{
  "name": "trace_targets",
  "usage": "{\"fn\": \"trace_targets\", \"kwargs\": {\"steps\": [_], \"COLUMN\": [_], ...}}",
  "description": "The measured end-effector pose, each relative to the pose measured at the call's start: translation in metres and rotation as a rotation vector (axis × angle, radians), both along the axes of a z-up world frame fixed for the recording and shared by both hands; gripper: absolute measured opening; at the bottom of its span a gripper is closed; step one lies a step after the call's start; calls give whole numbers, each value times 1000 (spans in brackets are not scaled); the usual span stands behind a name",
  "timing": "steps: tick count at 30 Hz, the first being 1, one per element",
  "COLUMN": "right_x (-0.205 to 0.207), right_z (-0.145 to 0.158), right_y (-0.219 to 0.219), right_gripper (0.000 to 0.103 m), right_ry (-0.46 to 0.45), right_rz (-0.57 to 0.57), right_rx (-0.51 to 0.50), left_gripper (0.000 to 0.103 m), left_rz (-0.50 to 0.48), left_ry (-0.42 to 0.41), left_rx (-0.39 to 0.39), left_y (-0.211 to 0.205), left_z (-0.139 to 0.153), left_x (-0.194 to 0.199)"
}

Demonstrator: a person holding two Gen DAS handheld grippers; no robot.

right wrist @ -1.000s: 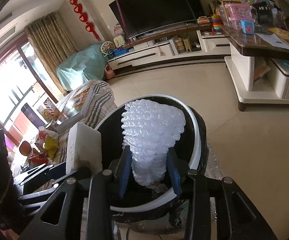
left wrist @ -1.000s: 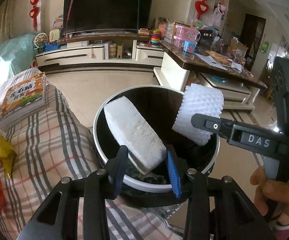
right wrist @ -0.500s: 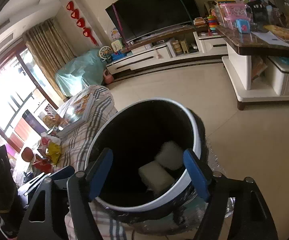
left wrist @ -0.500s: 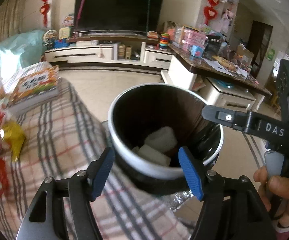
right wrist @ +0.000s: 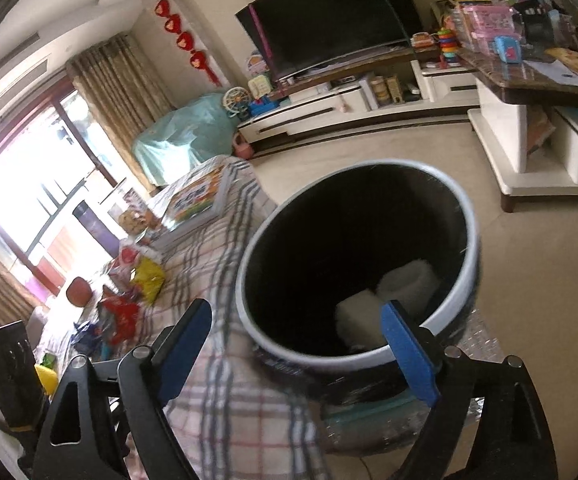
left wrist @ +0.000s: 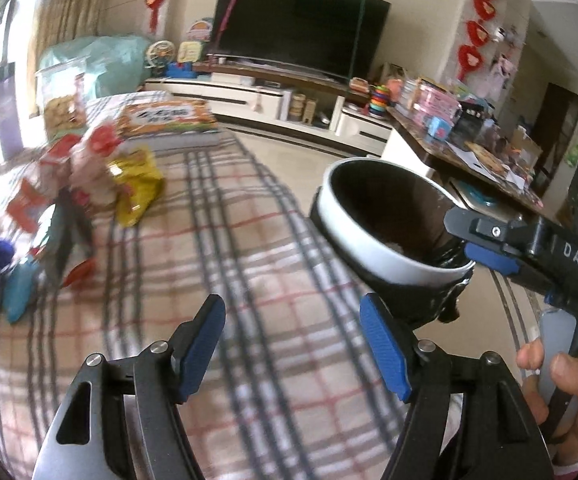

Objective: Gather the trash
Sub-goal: 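Move both open tools back toward the blue bag and red wrapper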

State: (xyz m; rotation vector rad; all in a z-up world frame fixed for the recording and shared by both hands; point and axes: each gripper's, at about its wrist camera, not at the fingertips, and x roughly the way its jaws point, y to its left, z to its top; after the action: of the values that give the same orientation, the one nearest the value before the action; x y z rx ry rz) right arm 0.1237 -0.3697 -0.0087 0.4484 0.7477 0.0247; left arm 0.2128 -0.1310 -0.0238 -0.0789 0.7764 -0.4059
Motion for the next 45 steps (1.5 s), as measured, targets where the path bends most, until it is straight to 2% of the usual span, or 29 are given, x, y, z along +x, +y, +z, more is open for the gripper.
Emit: {"fn": "trace_targets", "kwargs": {"steps": [14,26,41,45], "right_x": [-3,5,25,32], "right_z": [-4,-10,-24,-25], "right_y": [70,128,188,196], "right_gripper": [88,88,87,81], "right_ry": [0,6,-2,-2], "right_rz": [127,226,315,327], "right_rx": [-21,-21,-44,-47], "left_gripper": [70,70,71,71], "left_rz": [141,275,400,425], "left_ry": [4,23,42,45], "left_rx": [-25,-33,-41,-43], "left_y": [61,119,177,195], "left_z": [3,4,3,2], "left_x": [-48,-72,-70,-61]}}
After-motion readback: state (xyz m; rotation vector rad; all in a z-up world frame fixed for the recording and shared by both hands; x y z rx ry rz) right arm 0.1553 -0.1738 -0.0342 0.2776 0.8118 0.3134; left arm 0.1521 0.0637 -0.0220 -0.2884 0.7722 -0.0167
